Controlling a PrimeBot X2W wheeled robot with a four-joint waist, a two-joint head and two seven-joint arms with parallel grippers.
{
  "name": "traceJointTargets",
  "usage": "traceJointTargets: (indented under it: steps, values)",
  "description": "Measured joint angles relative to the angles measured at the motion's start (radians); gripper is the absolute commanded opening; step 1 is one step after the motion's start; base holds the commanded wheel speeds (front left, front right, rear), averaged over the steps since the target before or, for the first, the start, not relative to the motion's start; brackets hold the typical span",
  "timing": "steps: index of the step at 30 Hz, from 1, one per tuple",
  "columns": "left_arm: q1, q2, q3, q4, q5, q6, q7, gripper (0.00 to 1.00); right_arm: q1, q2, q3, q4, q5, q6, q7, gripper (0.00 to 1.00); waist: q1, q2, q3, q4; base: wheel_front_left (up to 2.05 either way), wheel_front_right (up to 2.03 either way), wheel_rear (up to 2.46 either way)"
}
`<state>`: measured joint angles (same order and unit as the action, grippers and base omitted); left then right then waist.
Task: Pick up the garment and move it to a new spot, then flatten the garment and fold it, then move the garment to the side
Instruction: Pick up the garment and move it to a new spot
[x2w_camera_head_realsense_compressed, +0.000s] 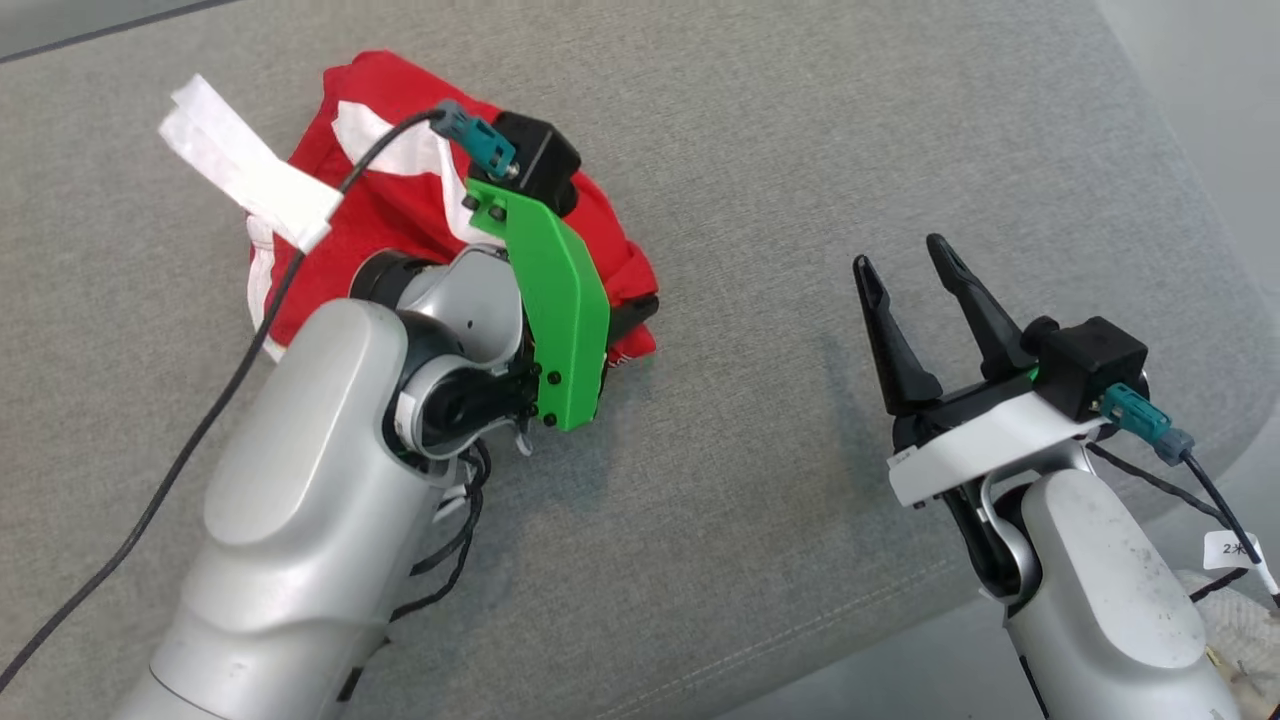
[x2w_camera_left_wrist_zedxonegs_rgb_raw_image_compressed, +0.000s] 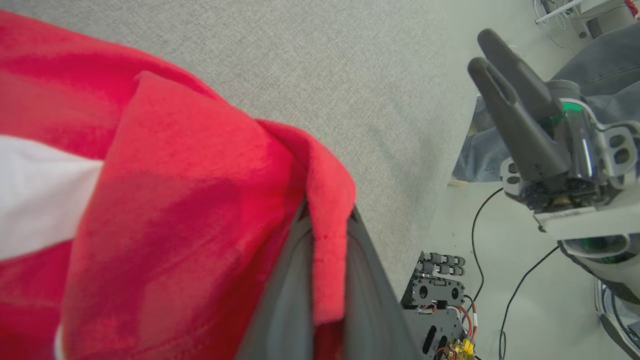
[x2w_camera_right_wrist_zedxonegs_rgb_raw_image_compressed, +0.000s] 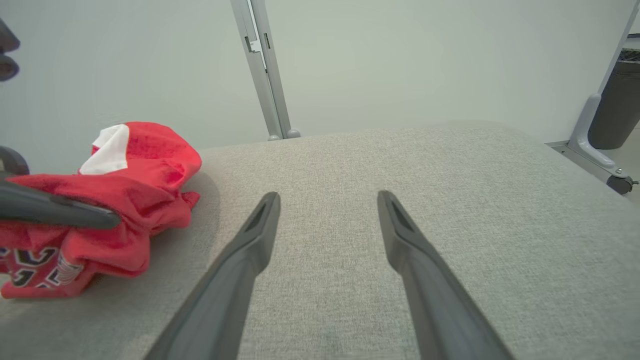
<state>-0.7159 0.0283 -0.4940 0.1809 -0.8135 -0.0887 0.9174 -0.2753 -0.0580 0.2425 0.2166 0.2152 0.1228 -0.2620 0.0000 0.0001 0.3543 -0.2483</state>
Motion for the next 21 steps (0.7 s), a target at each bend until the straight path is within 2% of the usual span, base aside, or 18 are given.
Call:
traceJointTargets:
  steps: [12, 13, 14, 15, 18, 21]
  values:
    - [0.060, 0.020, -0.055, 0.051, 0.119, 0.001, -0.140, 0.00, 0.056, 0.002, -0.007, 0.000, 0.000, 0.000, 0.000, 1.00, 0.0000, 0.0000, -0.059, -0.082, 0.00, 0.00, 0.00]
    - [0.060, 0.019, -0.061, 0.050, 0.140, 0.001, -0.164, 0.16, 0.061, 0.002, -0.009, 0.000, 0.000, 0.000, 0.000, 1.00, 0.0000, 0.0000, -0.064, -0.086, 0.00, 0.00, 0.00]
    - [0.060, 0.018, -0.062, 0.047, 0.160, 0.001, -0.190, 0.62, 0.064, 0.002, -0.010, 0.000, 0.000, 0.000, 0.000, 1.00, 0.0000, 0.0000, -0.068, -0.089, 0.00, 0.00, 0.00]
    - [0.060, 0.018, -0.062, 0.045, 0.178, 0.001, -0.216, 1.00, 0.066, 0.002, -0.010, -0.001, 0.000, 0.000, 0.000, 1.00, 0.0000, 0.0000, -0.071, -0.092, 0.00, 0.00, 0.00]
    - [0.060, 0.019, -0.084, 0.058, 0.222, 0.002, -0.255, 1.00, 0.067, 0.003, -0.011, -0.003, -0.002, 0.000, 0.000, 1.00, 0.0000, 0.0000, -0.077, -0.099, 0.00, 0.00, 0.00]
    - [0.074, 0.016, -0.118, 0.085, 0.221, 0.004, -0.295, 1.00, 0.086, 0.004, -0.031, -0.009, -0.003, -0.001, 0.000, 1.00, 0.0000, 0.0000, -0.082, -0.094, 0.00, 0.00, 0.00]
